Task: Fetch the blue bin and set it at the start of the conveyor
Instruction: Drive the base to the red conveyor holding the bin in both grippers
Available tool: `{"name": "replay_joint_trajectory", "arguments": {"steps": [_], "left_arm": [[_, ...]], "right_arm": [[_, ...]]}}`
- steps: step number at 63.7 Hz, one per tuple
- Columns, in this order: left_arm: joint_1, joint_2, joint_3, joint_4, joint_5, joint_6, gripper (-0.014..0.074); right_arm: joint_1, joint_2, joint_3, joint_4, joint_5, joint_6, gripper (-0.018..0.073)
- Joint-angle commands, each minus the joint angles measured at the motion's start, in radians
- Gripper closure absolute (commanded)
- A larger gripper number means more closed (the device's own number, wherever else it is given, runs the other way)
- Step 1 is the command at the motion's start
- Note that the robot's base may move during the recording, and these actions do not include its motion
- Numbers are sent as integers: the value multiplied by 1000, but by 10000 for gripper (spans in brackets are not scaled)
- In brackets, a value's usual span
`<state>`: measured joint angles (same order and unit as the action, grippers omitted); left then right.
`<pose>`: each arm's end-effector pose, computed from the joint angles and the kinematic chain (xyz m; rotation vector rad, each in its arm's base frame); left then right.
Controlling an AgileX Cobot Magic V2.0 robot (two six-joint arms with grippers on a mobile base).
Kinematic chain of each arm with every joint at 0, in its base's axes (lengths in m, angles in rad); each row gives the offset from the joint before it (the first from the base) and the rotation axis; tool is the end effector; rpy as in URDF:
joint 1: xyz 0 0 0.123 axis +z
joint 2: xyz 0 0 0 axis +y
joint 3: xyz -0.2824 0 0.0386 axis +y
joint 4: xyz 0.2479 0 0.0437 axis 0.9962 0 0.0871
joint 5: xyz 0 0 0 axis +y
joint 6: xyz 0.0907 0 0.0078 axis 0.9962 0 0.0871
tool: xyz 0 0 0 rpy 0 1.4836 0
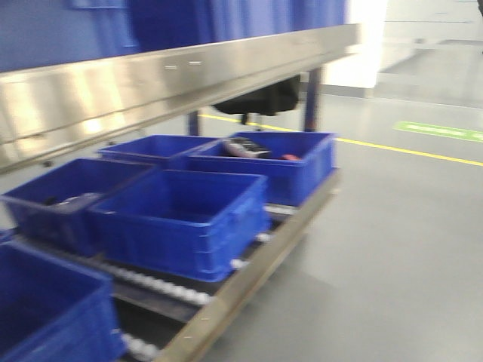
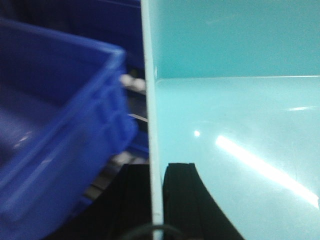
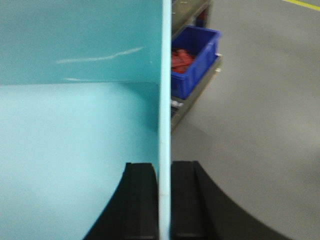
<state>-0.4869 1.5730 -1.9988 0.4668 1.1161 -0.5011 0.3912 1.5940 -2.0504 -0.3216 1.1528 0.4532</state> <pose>0.2979 -0.1160 0.5034 -0.0310 2.0753 -0.0266 0.3066 0.0980 0.5044 0.0906 2.1316 0.1007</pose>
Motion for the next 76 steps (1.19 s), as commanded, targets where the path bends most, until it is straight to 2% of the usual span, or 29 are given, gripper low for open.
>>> {"name": "replay_joint_trajectory", "arguments": {"steps": [1, 18, 27, 76], "left_arm": [[-5, -17, -12, 11, -35, 1, 708], [-5, -17, -12, 11, -35, 1, 708], [-5, -17, -12, 11, -35, 1, 708], [-5, -17, -12, 13, -34, 1, 708]], "right_arm": [[1, -12, 0, -20, -53, 35, 722], [1, -12, 0, -26, -53, 31, 722], [1, -12, 0, -26, -55, -86, 722], [1, -12, 0, -6, -59, -86, 722]]}}
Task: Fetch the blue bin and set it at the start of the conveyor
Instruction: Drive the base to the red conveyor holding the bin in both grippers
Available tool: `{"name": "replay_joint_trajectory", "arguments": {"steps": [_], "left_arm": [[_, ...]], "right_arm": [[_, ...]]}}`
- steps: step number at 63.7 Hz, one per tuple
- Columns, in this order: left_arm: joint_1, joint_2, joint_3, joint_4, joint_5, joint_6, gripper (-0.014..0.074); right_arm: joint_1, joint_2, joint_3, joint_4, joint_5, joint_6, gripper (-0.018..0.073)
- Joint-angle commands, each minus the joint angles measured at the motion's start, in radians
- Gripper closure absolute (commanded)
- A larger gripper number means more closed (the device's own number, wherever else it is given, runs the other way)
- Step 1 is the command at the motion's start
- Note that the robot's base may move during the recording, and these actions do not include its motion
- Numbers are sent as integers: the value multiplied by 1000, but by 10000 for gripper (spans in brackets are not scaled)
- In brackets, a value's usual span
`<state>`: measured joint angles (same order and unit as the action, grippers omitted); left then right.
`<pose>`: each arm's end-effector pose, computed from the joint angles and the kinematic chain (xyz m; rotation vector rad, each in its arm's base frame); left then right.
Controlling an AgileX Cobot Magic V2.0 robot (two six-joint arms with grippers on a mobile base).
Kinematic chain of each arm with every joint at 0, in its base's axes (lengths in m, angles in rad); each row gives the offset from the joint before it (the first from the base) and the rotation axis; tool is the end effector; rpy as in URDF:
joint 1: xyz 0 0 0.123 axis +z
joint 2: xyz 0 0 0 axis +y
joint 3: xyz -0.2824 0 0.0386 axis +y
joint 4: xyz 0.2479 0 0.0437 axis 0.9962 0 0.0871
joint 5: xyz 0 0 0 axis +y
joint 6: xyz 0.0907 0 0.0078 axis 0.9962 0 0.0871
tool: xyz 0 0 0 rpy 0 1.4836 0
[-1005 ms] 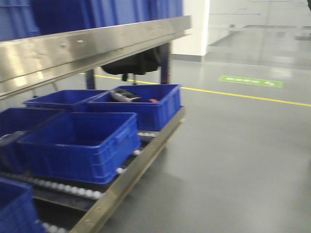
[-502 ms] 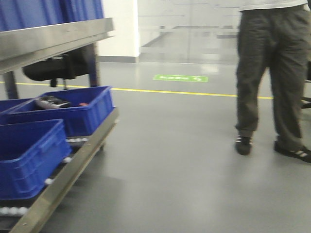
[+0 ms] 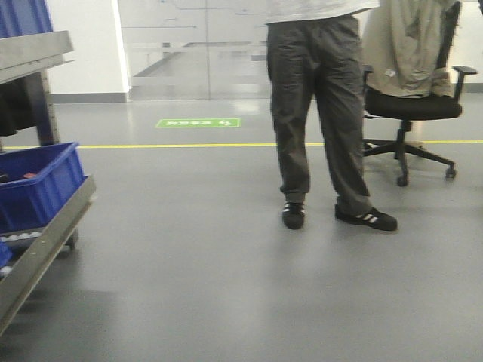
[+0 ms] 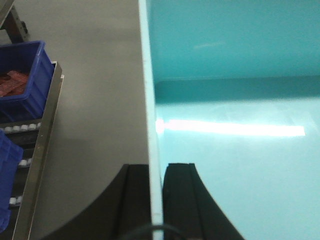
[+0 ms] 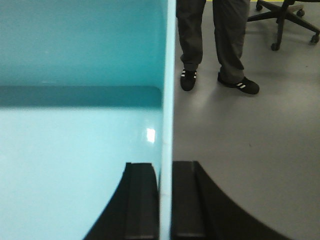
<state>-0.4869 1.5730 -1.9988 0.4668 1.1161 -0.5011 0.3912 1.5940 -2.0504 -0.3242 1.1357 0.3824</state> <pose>0.2979 -0.1160 0.5034 -0.0310 2.0753 -0.0266 0.3074 0.0983 0.5057 0.0119 2.1155 0.0625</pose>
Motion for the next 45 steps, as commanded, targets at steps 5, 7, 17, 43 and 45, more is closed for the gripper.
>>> {"name": "replay_joint_trajectory", "arguments": {"steps": [5, 7, 17, 43, 45], "left_arm": [[-5, -17, -12, 13, -34, 1, 708], [-5, -17, -12, 13, -34, 1, 708], [-5, -17, -12, 13, -34, 1, 708], [-5, -17, -12, 11, -34, 1, 708], [-5, -17, -12, 11, -34, 1, 708]], "right_arm": [[1, -12, 0, -3, -42, -15, 722], [1, -12, 0, -3, -42, -15, 722], [1, -12, 0, -4, -44, -15, 722], [1, -12, 0, -4, -44, -15, 722], [1, -12, 0, -4, -44, -15, 722]]}}
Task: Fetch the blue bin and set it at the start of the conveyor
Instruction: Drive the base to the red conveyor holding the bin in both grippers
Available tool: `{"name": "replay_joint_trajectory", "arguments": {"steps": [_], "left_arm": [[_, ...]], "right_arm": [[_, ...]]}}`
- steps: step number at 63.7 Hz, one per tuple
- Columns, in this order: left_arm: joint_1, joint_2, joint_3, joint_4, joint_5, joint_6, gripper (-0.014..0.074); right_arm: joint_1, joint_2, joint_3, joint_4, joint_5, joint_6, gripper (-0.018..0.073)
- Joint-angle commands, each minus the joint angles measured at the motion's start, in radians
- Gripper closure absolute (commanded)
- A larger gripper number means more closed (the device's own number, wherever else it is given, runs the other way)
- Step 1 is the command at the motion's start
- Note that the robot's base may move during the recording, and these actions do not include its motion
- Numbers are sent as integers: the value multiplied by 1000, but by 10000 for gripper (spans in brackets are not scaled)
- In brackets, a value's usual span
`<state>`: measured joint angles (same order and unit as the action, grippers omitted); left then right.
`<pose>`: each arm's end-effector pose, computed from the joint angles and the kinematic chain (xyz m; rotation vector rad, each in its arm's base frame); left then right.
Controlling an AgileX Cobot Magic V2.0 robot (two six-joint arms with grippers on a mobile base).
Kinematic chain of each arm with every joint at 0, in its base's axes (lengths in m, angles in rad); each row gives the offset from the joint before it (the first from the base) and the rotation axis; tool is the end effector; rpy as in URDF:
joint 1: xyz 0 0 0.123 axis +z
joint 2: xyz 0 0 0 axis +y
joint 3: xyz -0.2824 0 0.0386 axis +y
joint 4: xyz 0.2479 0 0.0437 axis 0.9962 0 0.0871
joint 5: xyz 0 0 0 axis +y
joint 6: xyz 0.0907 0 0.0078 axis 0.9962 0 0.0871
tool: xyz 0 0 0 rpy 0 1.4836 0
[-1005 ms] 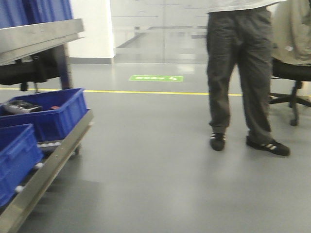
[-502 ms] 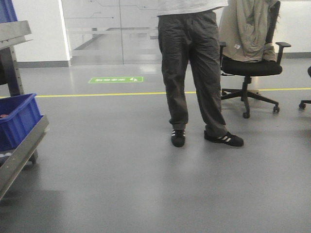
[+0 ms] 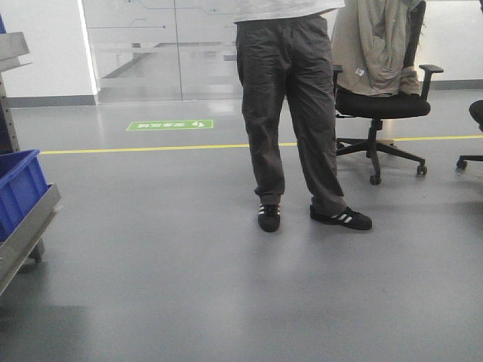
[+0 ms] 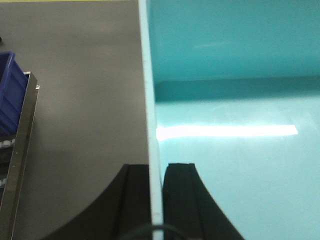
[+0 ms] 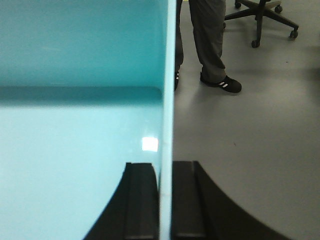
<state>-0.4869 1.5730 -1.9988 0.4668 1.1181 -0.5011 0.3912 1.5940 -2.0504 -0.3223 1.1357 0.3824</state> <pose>0.2978 -0.1159 0.5033 -0.0316 2.0770 -0.0257 0.3073 0.0985 0.5056 0.0118 2.1161 0.0647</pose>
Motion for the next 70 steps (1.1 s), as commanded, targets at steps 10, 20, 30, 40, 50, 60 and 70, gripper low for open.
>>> {"name": "replay_joint_trajectory", "arguments": {"steps": [10, 20, 30, 40, 50, 60, 70], "left_arm": [[-5, -17, -12, 11, -36, 1, 708], [-5, -17, -12, 11, -36, 1, 708], [-5, -17, -12, 11, -36, 1, 708], [-5, -17, -12, 11, -36, 1, 708], [-5, -17, -12, 11, -36, 1, 708], [-5, -17, -12, 11, -36, 1, 708], [-5, -17, -12, 11, -36, 1, 708]], "right_arm": [[1, -12, 0, -6, -44, -15, 722], [1, -12, 0, -6, -44, -15, 722], [1, -12, 0, -6, -44, -15, 722], [1, -12, 0, -6, -44, -15, 722], [1, -12, 0, -6, -44, -15, 722], [1, -12, 0, -6, -44, -15, 722], [1, -11, 0, -3, -44, -15, 722]]}}
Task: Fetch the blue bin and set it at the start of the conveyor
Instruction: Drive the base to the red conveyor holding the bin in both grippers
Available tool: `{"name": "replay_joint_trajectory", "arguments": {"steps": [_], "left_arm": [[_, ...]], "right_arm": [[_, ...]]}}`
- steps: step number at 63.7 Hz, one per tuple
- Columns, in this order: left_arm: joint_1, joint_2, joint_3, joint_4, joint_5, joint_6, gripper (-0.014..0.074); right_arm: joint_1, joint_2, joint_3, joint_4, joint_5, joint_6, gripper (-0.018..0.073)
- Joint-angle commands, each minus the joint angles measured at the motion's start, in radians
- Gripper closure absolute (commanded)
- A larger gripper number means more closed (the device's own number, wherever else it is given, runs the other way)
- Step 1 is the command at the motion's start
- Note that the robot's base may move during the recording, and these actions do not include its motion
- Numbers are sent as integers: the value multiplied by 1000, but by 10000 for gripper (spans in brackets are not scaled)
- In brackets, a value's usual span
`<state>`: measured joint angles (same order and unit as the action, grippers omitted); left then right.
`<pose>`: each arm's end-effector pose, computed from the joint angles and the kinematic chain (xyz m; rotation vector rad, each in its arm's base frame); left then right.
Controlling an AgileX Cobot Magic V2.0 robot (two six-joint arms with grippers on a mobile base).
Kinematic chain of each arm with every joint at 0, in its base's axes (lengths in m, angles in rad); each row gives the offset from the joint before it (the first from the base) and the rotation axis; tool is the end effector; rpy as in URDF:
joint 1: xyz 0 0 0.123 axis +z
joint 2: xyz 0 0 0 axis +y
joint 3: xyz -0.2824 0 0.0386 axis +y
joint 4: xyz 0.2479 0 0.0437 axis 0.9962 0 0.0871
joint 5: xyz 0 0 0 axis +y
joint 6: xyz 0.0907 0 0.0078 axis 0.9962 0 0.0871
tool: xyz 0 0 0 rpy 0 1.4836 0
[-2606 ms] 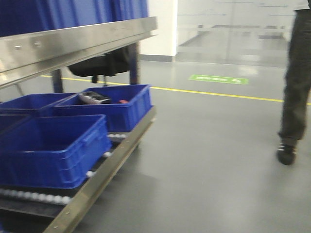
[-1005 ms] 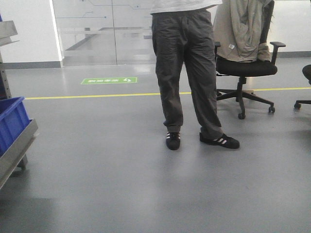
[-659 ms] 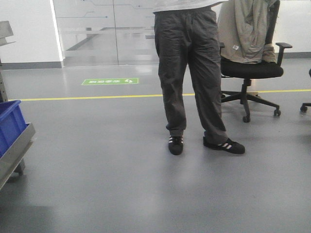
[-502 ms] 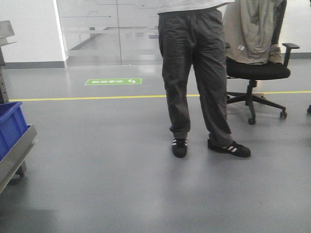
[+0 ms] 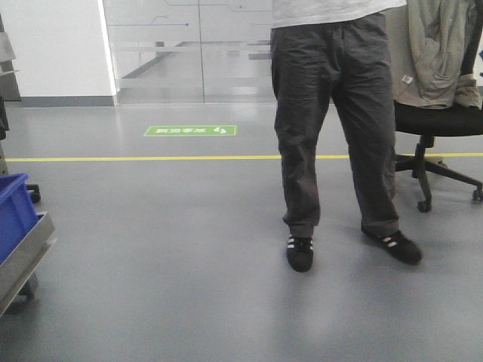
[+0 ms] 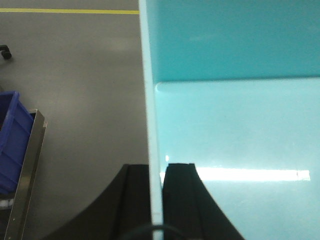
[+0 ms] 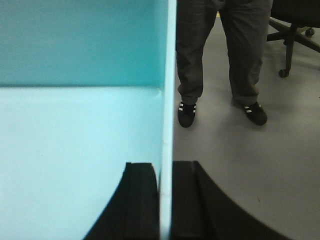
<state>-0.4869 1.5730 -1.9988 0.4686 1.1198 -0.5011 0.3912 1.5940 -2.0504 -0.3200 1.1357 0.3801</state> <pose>0.2978 -0.1157 0.5032 -0.0321 2.0778 -0.0229 0.3073 0.0986 0.5056 0.0092 2.1168 0.0660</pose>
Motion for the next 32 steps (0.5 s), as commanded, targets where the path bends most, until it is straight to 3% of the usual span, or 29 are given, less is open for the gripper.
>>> {"name": "replay_joint_trajectory", "arguments": {"steps": [1, 32], "left_arm": [[-5, -17, -12, 9, -38, 1, 708], [-6, -17, -12, 13, -38, 1, 708]], "right_arm": [[1, -11, 0, -6, -44, -13, 722], [1, -11, 0, -6, -44, -13, 722]]}}
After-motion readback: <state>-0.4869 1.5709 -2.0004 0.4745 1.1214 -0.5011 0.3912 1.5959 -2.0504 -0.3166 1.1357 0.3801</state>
